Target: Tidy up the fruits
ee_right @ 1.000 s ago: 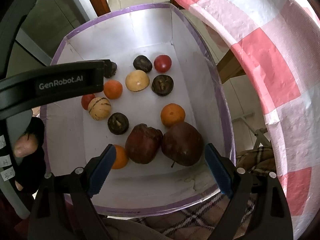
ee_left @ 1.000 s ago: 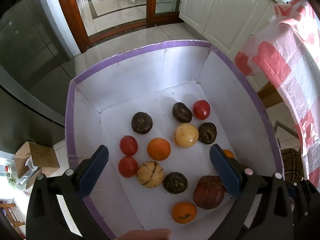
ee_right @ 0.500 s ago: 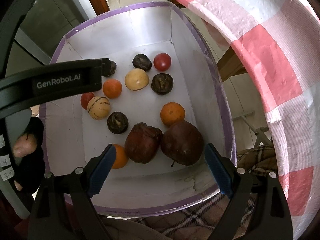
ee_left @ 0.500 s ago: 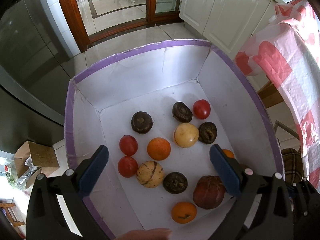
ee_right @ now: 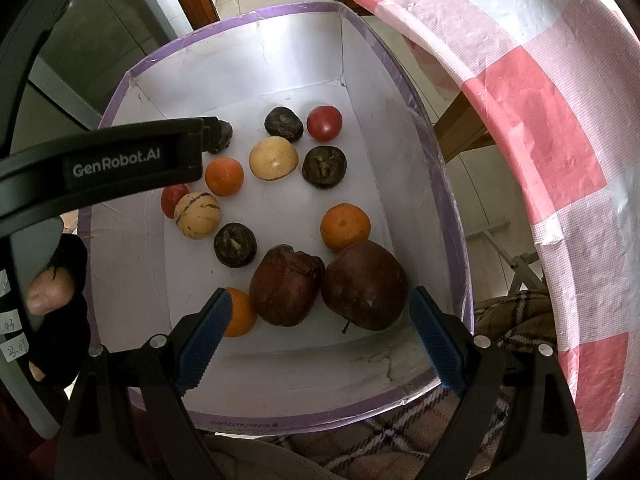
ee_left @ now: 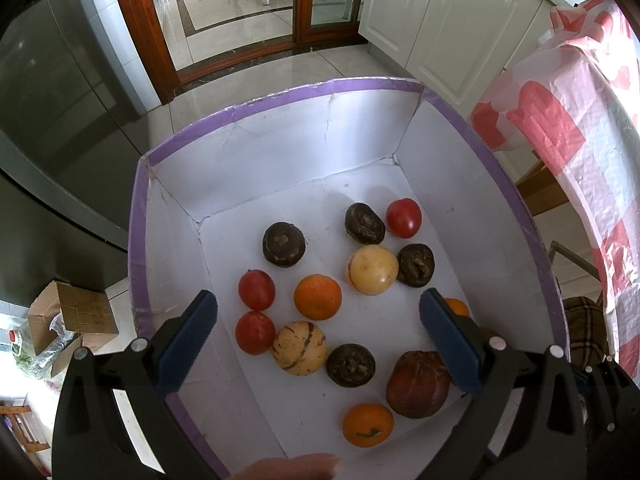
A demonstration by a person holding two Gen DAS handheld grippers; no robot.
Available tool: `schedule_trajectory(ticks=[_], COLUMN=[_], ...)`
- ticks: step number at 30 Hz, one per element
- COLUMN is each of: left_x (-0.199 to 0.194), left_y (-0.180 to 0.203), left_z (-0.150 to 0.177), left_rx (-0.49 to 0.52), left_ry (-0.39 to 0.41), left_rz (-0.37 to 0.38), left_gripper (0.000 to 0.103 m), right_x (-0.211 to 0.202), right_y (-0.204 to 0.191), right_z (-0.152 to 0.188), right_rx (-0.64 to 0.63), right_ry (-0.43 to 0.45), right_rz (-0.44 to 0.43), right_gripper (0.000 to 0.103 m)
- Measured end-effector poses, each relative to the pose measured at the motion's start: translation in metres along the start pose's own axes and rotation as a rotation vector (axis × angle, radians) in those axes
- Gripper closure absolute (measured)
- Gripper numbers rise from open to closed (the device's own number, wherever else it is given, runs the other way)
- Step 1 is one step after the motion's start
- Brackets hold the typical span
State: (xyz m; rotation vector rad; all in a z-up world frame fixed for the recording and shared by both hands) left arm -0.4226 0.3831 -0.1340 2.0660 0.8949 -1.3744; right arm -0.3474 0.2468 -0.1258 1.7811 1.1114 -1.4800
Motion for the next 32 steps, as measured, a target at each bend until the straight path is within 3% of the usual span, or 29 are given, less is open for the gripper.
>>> schedule_trajectory(ticks=[32], left_x=[0.0053], left_y=[-0.0083], left_z=[-0.0045], left_rx=[-0.014], left_ry=[-0.008], left_rz=[-0.013], left_gripper=[0.002], right_x=[0.0010], right_y=[0.0006], right_z=[0.0006], right_rx=[-0.001], right_ry=[-0.003], right_rz=[0.000], right_gripper=[0.016])
Point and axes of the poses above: each gripper's, at about its wrist camera, not at the fingertips, and x roughly the way its jaws point, y to its right, z to its underside, the point moved 3 cm from there along x, roughly the way its jaws point, and after that the axes turned 4 degrees about x, right-handed, at the moved point
